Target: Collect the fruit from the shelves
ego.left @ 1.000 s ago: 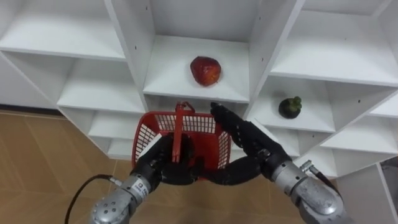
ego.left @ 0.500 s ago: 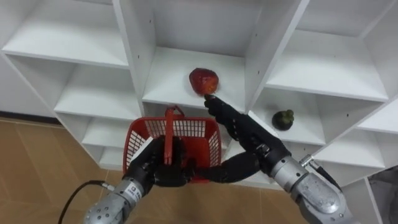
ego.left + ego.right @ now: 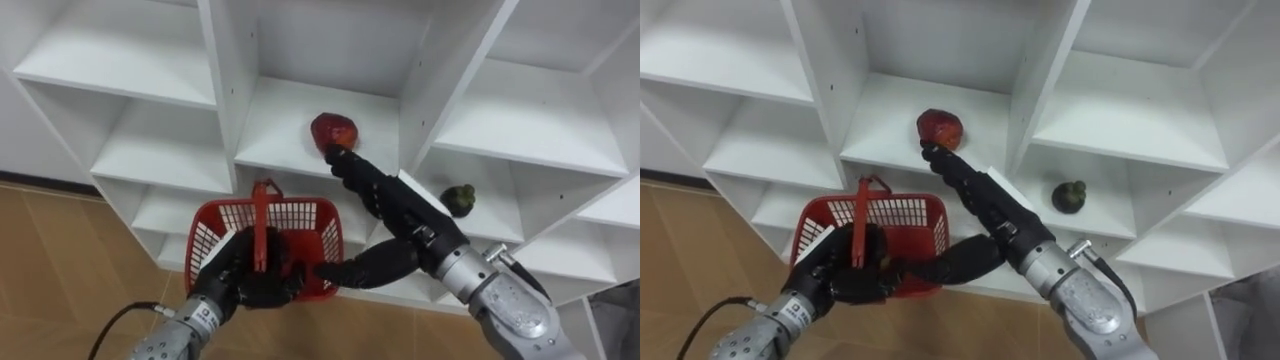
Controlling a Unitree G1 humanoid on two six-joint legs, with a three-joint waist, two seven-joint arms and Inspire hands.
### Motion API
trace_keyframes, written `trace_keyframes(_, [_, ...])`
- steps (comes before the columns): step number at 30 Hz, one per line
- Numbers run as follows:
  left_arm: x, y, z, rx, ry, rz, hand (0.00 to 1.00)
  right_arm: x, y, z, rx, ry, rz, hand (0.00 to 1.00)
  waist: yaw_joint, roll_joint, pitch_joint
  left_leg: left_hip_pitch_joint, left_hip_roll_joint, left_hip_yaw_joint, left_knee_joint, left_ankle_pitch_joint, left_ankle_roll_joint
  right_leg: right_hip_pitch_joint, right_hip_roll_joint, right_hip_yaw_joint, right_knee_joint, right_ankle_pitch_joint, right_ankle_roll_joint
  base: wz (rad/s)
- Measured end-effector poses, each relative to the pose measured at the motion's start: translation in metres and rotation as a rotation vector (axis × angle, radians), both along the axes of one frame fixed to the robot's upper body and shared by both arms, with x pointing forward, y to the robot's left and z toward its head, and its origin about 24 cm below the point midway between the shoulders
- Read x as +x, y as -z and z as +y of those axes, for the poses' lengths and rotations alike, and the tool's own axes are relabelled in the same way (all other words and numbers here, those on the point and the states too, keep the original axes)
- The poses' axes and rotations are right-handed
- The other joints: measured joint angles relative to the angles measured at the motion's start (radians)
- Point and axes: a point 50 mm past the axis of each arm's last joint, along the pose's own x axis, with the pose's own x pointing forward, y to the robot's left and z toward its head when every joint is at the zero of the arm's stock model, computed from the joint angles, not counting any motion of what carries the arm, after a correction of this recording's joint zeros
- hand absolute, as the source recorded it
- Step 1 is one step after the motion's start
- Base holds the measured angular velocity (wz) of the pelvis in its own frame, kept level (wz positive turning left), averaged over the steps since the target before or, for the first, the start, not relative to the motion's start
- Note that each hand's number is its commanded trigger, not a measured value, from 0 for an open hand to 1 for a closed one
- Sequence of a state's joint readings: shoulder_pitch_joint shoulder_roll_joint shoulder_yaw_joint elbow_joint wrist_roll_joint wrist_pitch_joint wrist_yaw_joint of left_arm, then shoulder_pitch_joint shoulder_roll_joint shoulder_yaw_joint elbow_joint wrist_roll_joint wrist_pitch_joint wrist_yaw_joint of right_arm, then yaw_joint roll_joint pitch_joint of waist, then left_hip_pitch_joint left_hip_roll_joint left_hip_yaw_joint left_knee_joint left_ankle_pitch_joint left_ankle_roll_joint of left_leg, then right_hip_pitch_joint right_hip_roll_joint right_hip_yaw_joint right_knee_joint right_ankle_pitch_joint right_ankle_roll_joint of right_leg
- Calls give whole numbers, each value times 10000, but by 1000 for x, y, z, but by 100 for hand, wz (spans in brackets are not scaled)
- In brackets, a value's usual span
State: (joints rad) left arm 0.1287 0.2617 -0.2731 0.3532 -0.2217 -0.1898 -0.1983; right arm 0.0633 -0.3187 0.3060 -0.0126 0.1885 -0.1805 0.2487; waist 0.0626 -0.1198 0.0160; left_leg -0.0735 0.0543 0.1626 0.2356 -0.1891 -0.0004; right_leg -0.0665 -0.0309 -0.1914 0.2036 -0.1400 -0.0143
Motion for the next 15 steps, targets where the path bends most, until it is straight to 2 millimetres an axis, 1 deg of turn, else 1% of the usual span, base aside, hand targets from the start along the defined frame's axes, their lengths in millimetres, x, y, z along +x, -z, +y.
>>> trace_keyframes(3, [-2, 1, 2, 87, -125, 42, 100, 3, -12, -3, 126, 409, -547, 0, -20, 4, 2, 19, -15, -12, -4, 0, -2, 27, 10, -44, -8, 0, 0, 1])
trace_keyframes(12, [-13, 12, 6, 372, -245, 573, 100, 6, -17, -8, 215, 737, -765, 0, -23, 17, 11, 208, -55, -42, -54, -8, -9, 187, 1, -56, 16, 1, -1, 0])
trace_keyframes(15, [-17, 19, 8, 798, -128, 878, 100, 6, -17, -7, 332, 717, -750, 0, -23, 38, 32, 340, -52, -44, -157, -11, -11, 314, 14, -24, 13, 1, 0, 0])
